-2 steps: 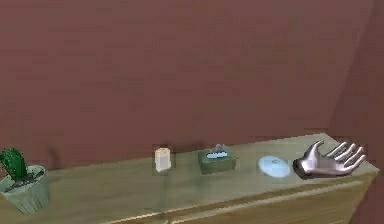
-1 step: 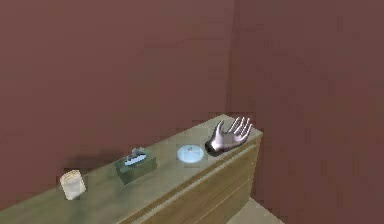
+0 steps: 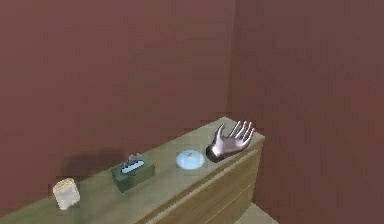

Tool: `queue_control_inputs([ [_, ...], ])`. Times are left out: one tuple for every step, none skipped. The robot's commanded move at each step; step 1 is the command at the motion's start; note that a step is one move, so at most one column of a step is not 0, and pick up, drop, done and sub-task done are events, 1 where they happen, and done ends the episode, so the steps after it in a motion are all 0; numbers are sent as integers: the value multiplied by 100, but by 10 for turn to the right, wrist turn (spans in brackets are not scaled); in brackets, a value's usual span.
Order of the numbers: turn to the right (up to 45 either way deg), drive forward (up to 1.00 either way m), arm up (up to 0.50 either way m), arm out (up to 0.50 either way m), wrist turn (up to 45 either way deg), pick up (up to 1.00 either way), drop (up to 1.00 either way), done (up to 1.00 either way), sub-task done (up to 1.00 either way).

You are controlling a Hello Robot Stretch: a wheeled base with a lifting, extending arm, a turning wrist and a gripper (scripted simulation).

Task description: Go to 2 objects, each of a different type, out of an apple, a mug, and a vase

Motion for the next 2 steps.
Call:
queue_control_inputs([
  [0, 0, 0, 0, 0, 0, 0, 0, 100],
  [450, 0, 0, 0, 0, 0, 0, 0, 0],
])
